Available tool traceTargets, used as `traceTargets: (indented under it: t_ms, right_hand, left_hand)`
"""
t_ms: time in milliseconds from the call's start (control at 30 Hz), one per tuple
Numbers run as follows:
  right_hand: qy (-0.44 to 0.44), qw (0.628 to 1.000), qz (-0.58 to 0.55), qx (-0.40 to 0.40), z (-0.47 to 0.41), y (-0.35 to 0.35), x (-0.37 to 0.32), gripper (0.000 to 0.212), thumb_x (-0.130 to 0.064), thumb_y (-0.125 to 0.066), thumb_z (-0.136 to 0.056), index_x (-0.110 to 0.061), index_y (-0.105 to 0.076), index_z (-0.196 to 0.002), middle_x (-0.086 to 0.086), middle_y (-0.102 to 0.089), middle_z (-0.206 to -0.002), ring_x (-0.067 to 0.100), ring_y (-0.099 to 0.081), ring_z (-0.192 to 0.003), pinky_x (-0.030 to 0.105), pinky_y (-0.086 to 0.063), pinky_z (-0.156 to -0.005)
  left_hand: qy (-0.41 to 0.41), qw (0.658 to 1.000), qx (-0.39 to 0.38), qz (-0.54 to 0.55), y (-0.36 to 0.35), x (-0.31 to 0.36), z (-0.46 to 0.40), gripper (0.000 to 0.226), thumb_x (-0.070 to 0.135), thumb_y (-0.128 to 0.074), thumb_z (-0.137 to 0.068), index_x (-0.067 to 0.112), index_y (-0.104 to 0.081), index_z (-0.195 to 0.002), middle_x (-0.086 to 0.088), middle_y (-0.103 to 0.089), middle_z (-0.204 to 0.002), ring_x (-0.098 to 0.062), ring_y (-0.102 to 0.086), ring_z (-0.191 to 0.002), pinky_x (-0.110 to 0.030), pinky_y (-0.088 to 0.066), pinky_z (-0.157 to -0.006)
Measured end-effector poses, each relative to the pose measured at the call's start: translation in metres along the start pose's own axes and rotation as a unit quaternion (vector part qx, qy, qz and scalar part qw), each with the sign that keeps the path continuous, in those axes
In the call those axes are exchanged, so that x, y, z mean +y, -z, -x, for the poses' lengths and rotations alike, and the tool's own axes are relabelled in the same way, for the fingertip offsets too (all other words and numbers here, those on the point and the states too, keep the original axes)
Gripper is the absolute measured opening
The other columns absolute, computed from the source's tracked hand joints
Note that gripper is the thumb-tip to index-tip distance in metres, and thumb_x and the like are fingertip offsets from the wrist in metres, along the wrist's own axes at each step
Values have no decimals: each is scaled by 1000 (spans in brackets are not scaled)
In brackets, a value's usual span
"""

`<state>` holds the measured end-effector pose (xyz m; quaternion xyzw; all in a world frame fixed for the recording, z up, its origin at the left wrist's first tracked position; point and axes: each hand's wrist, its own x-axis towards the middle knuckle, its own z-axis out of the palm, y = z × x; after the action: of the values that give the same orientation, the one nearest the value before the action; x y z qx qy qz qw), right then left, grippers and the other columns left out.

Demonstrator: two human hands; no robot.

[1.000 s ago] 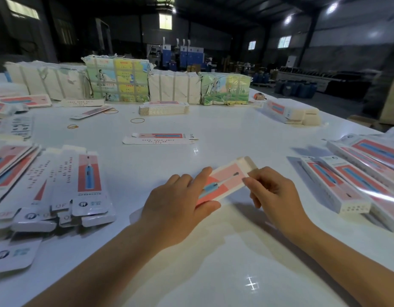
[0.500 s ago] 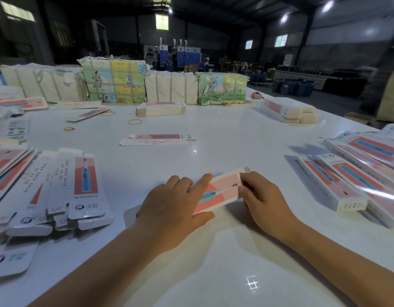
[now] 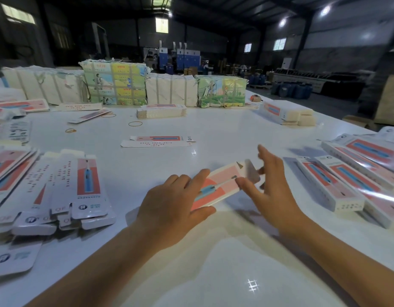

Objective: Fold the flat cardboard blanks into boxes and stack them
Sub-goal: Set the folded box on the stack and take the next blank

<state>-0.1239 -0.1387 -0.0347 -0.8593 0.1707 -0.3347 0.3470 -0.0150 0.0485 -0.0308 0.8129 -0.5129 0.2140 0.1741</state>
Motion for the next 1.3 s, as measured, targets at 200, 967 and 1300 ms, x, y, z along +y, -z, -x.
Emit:
traceTargets:
  t_ms: [200,967,1300]
  right_hand:
    - [-201,873,-412,-167,-5,-1,-1,26,-14,-62,-77,0,-64,-98,19,-71,-88,28,-68,-75,36,-59,-67]
    - [-101,937,-326,-79,2,-3,0,36,-7,-28,-101,-19,-61,-111,4,-73,-81,16,-66,-67,27,-53,-57]
    - [30,997,9,-71,11,-2,-3,54,-52,-35,-87,-26,-47,-133,-10,-61,-76,10,-62,-73,23,-56,-71]
  left_hand:
    - [-44,999,-5,-4,3,6,0,66,59,-52,-82,22,-46,-136,3,-65,-97,-19,-60,-81,-27,-43,-51]
    - [-90,989,82,-81,-9,4,-2,68,50,-73,-70,13,-59,-125,-7,-65,-83,-25,-59,-67,-29,-46,-47]
    - [-97,986,103,-86,-8,7,-3,67,45,-76,-68,10,-60,-123,-10,-64,-82,-26,-59,-65,-32,-46,-45]
